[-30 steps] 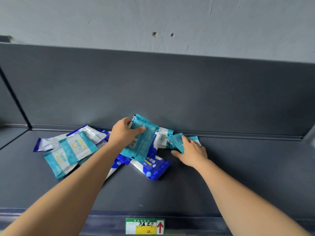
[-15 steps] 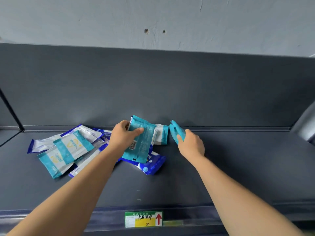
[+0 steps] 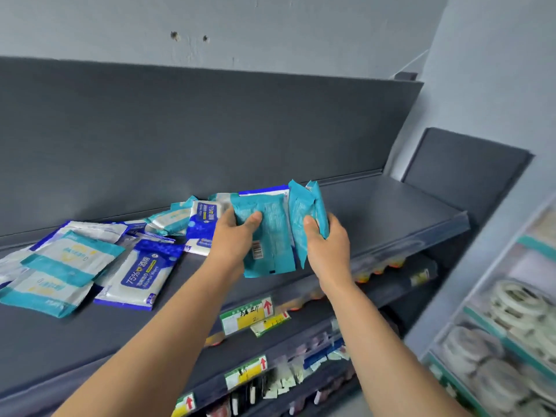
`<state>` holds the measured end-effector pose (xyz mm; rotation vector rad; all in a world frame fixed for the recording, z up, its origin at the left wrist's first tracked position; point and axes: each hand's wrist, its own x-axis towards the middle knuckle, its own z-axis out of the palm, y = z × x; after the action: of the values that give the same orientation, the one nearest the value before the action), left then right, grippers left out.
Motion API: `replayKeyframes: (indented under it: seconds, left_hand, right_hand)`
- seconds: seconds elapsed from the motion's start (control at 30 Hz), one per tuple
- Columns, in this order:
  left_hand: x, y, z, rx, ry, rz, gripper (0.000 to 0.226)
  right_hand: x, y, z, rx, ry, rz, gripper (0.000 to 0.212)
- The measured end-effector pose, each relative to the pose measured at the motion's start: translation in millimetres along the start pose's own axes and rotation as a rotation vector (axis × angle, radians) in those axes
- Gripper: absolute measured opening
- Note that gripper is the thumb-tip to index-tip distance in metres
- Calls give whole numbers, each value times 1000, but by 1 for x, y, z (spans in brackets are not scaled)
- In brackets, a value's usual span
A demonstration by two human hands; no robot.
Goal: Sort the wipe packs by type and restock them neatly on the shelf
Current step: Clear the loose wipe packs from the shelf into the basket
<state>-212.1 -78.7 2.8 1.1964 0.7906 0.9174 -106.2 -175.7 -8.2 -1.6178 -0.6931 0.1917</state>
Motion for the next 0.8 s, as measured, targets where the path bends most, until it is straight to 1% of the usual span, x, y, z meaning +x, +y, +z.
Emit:
replayKeyframes:
  seconds: [0.07, 0.2, 0.4, 0.5, 0.7, 0.8]
  left_hand:
    - [-23, -5, 7, -10, -81, -26, 7]
    - [-75, -18, 32, -8, -238, -46, 14]
    - [-161, -50, 80, 30, -431, -141, 8]
    - [-209, -69, 107, 34, -511, -161, 11]
    - [-313, -116, 160, 83, -630, -270, 8]
    - [-370, -145, 183, 98, -678, -305, 11]
  right_hand:
    - [-26, 0, -20, -10, 62, 1, 9]
    - [-75, 7, -68, -50, 208, 47, 7]
    - [-151, 28, -152, -141, 405, 144, 8]
    - [-189, 41, -198, -163, 487, 197, 2]
    - [-273, 64, -296, -237, 606, 288, 4]
    - [-323, 75, -346, -324, 634, 313, 16]
